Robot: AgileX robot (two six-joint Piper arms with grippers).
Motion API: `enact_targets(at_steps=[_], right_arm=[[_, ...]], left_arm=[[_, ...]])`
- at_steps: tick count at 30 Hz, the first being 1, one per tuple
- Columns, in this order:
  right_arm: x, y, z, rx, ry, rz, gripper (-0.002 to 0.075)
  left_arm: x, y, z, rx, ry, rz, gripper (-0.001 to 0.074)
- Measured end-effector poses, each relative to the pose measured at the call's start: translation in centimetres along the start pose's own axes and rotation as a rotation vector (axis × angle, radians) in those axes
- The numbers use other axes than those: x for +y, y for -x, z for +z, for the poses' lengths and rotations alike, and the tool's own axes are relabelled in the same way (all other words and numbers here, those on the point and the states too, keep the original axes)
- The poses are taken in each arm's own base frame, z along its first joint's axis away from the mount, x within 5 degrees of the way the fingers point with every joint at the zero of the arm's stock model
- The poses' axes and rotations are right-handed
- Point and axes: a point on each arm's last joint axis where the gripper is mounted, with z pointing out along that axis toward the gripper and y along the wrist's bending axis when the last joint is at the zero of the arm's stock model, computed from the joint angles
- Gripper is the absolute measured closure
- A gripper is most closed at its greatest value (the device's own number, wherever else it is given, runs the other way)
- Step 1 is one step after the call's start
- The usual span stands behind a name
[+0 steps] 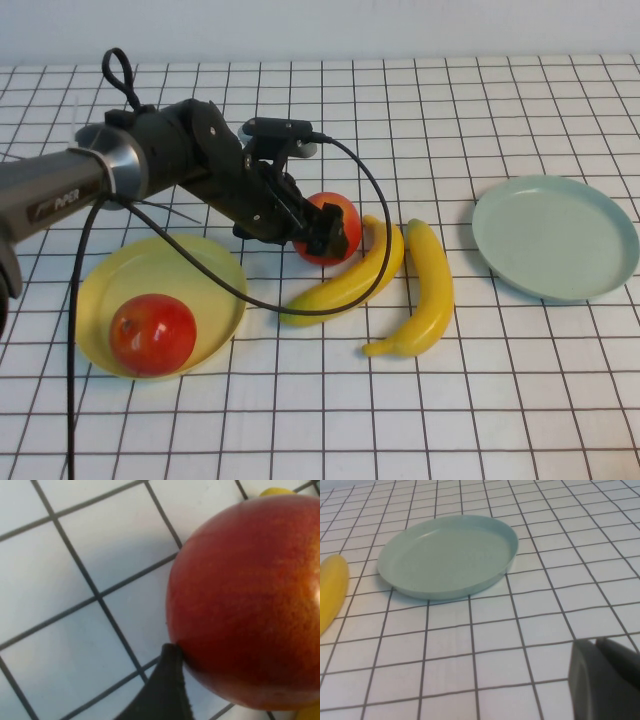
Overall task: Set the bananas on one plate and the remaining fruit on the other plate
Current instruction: Put one type of fruit in the left plate
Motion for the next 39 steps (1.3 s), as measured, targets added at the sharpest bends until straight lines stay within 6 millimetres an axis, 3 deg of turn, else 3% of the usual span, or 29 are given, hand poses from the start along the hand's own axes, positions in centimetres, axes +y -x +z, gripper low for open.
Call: enact_targets(at_steps=[4, 13, 16, 22, 33, 36, 39], right_arm=[[0.0, 0.0, 0.0, 0.000, 0.000, 0.000, 0.0742], [0.0, 0.0, 0.0, 0.000, 0.000, 0.000, 0.0742], [0.0, 0.0, 0.0, 0.000, 0.000, 0.000, 0.0742], [0.0, 0.0, 0.0, 0.000, 0.000, 0.000, 0.0742], [0.0, 0.0, 0.0, 0.000, 0.000, 0.000, 0.0742], [0.0, 0.0, 0.0, 0.000, 0.000, 0.000, 0.0742], [0.0, 0.0, 0.0, 0.000, 0.000, 0.000, 0.0742]], left_arm=[[0.0, 0.0, 0.0, 0.000, -0.001, 0.003, 0.0126], [-0.5, 1.0, -0.9, 0.005, -0.023, 0.027, 0.0133], [-0.9, 2.1, -1.9, -0.010, -0.033, 0.048, 0.0134], [-1.5, 3.5, -6.2, -0.026, -0.035, 0.048, 0.0135], [3.6, -0.2, -12.5, 0.130, 0.180, -0.135, 0.0136], [5.1, -2.1, -13.1, 0.147, 0.198, -0.210, 0.0136], [6.1, -3.9, -12.5, 0.166, 0.177, -0.278, 0.0136]])
